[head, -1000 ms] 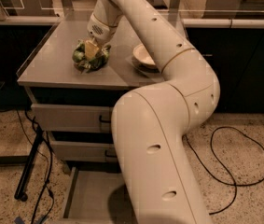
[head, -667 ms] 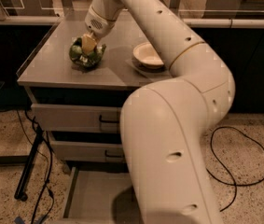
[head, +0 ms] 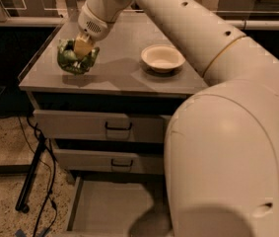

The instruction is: Place green jalapeno chip bag into bottom drawer

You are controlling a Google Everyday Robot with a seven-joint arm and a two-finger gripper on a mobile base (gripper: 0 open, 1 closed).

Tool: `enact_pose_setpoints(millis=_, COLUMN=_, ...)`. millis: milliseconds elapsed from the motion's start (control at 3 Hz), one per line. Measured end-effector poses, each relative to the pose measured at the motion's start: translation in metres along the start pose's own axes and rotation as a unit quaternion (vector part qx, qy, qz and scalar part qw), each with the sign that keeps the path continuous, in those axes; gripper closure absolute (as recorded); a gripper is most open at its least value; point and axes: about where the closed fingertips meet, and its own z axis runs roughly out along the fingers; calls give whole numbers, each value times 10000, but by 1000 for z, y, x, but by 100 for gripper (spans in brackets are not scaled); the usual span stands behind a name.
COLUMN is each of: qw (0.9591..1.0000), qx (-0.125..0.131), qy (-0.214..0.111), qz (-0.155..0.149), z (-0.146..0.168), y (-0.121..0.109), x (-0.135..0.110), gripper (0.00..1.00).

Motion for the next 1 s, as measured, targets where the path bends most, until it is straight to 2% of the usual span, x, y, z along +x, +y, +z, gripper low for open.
enact_pose_setpoints(millis=333, qw=10000, qx=-22, qy=57, qz=-44, z=4, y=-1, x=2, gripper=100)
enact_pose_setpoints(millis=667, qw=9996, qx=92, qy=79, qz=-257, z=-13, y=14, x=-8, gripper=100)
enact_pose_setpoints(millis=1000, qw=9994, qx=161, qy=87, qz=-280, z=-33, y=45, x=-12, gripper=100)
